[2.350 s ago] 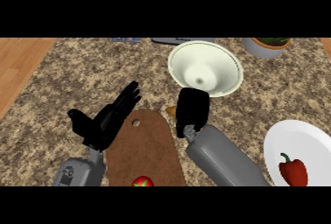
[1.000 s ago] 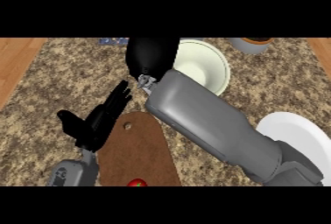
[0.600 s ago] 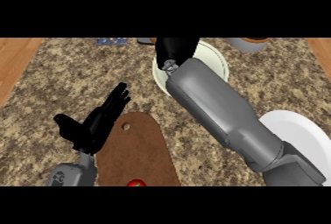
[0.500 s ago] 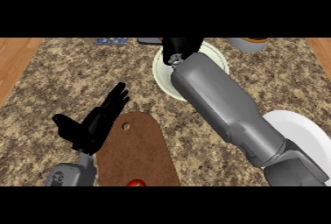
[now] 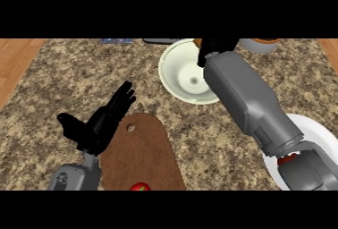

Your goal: Pick the croissant from the plate and place it in the bowl

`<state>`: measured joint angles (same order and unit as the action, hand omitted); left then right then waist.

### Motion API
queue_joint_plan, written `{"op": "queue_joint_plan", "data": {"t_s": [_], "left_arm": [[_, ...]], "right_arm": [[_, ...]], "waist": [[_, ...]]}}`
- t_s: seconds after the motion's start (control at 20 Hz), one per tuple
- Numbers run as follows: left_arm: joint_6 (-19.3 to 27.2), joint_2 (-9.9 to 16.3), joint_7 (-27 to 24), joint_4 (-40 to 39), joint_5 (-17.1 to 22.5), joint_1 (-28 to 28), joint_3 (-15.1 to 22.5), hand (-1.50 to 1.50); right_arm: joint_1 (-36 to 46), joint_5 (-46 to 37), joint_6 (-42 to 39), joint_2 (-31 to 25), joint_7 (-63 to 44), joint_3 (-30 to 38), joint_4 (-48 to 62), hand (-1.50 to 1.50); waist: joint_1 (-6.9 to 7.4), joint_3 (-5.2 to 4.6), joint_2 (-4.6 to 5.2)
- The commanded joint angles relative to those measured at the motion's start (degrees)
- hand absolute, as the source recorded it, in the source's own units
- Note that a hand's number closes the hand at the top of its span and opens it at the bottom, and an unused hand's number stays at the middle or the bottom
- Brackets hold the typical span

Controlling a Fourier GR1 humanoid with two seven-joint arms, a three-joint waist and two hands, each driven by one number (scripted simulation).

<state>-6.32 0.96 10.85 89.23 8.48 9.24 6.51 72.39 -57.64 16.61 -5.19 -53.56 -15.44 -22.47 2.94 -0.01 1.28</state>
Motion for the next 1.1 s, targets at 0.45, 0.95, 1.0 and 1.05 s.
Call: {"op": "queue_joint_plan", "data": {"t_s": [0.45, 0.95, 1.0, 1.05], "left_arm": [[-1.0, 0.2, -0.9, 0.5, 0.1, -0.9, 0.5, 0.00], [-0.7, 2.1, 1.2, 0.9, 1.8, -0.2, -3.0, 0.00], [1.1, 0.0, -0.4, -0.1, -0.1, -1.9, -1.2, 0.00], [-0.6, 0.5, -1.7, 0.6, 0.5, -4.3, -0.8, 0.00]], "right_arm": [[-4.2, 9.7, 22.5, -0.1, 13.4, 13.3, 2.6, -1.50], [-14.2, 21.2, 40.6, 5.1, 32.0, 10.2, -23.1, -1.50], [-17.4, 22.1, 42.7, 5.1, 33.0, 8.0, -26.5, -1.50], [-19.0, 23.5, 44.0, 5.1, 33.9, 6.1, -29.1, -1.50]], "waist": [[0.70, 0.12, 0.29], [-2.26, 0.13, -1.80], [-2.68, 0.12, -1.93], [-2.16, 0.10, -1.78]]}}
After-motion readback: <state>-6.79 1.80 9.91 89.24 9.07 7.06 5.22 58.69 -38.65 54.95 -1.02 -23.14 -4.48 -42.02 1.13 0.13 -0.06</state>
